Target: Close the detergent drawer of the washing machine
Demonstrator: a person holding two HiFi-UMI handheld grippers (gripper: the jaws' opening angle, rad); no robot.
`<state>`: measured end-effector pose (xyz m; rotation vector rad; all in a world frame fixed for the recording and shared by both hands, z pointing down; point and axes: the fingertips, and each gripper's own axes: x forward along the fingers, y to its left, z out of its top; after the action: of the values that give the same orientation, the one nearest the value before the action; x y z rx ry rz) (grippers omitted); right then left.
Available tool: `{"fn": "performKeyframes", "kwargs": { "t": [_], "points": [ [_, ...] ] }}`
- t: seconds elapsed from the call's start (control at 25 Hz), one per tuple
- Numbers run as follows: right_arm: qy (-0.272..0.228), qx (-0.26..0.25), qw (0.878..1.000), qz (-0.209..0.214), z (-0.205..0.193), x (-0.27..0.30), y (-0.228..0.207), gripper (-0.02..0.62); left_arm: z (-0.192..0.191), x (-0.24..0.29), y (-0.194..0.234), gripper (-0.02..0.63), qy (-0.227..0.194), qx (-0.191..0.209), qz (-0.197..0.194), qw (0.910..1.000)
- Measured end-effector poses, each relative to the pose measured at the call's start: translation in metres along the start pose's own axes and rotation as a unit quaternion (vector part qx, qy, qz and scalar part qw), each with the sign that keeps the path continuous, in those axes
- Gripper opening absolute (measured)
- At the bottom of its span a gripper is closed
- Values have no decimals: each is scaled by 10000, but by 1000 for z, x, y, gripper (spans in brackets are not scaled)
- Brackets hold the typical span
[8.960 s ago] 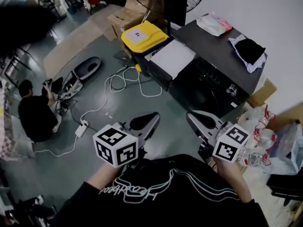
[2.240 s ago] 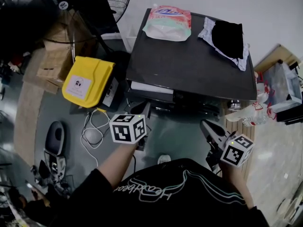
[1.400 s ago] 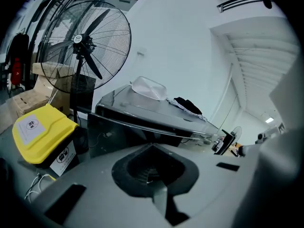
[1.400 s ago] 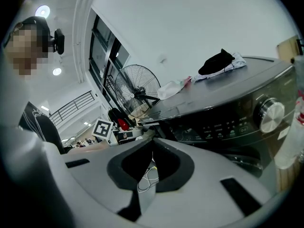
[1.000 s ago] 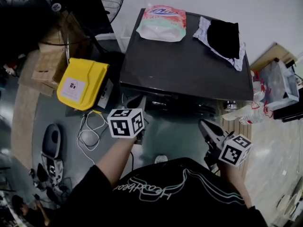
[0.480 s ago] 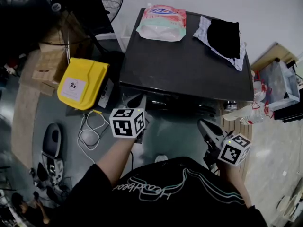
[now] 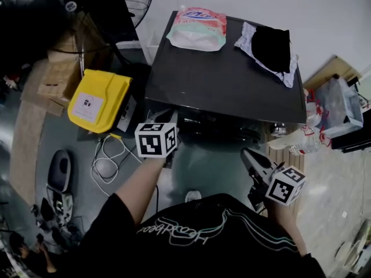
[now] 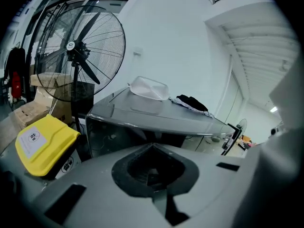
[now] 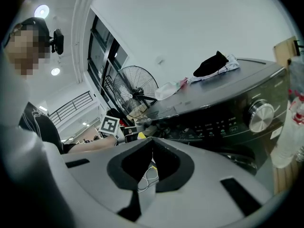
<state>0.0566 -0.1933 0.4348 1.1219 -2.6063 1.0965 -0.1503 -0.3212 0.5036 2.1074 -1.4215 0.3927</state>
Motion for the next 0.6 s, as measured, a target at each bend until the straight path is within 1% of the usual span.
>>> {"fn": "performKeyframes", "kwargs": {
  "t": [0.12, 0.28, 0.4, 0.44, 0.52, 0.6],
  "points": [
    [-6, 20, 10000, -25, -1, -4, -1, 27, -1, 1, -2, 23, -9, 136, 13, 9999],
    [-45, 41, 10000, -27, -2, -6, -2, 26, 0, 0, -2, 23, 9, 27, -74, 10000],
    [-93, 17, 10000, 17, 0, -8, 1, 28, -2, -3, -1, 23, 56, 190, 69, 9998],
    [-102, 12, 9999, 37, 0, -10, 3, 28, -4, -6, -2, 23, 84, 191, 92, 9997],
    [-113, -4, 9999, 70, 2, -14, 4, 28, -8, -14, -9, 23, 127, 97, -60, 9999],
    [-150, -49, 9998, 127, 5, -21, 5, 28, -12, -22, -24, 23, 201, 75, -361, 9991]
  ]
}}
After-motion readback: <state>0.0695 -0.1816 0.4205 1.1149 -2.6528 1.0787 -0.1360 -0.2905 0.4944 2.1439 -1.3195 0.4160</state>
